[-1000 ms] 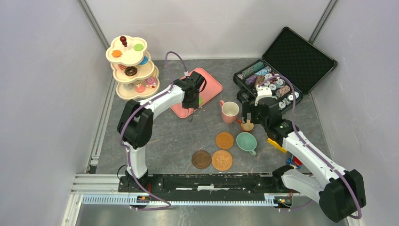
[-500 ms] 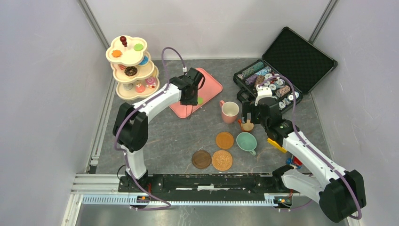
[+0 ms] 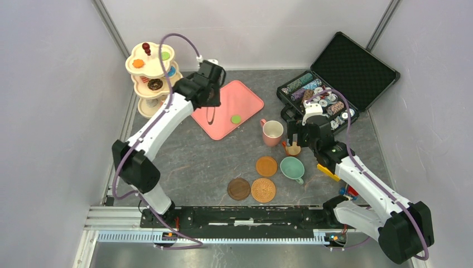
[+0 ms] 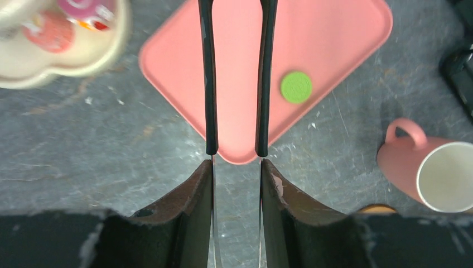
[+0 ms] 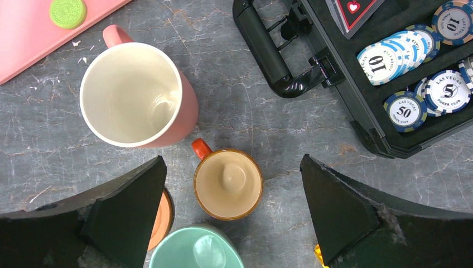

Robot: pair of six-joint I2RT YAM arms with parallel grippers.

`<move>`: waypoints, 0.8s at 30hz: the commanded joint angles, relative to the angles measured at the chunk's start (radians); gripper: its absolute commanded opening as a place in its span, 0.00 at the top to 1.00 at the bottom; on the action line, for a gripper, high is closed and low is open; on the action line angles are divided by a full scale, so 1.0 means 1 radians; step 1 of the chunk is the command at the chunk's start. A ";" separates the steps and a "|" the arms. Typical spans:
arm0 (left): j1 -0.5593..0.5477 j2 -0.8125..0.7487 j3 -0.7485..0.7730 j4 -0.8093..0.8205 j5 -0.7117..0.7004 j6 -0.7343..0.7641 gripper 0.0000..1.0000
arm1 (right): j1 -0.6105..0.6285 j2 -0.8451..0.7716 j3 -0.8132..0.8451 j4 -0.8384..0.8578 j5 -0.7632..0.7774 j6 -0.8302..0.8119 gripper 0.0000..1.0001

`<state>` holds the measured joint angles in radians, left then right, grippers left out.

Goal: Serve the afternoon tea

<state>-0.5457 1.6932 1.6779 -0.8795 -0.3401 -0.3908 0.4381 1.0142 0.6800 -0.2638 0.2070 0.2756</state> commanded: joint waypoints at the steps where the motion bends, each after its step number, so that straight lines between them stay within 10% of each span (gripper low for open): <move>1: 0.083 -0.109 0.088 -0.050 -0.037 0.084 0.83 | 0.003 -0.010 0.003 0.029 -0.005 0.011 0.02; 24: 0.492 -0.084 0.222 -0.118 0.015 0.156 0.78 | 0.003 0.021 0.030 0.028 -0.014 0.020 0.02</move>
<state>-0.0654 1.5650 1.8545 -0.9955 -0.3351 -0.2630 0.4385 1.0321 0.6800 -0.2630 0.1947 0.2821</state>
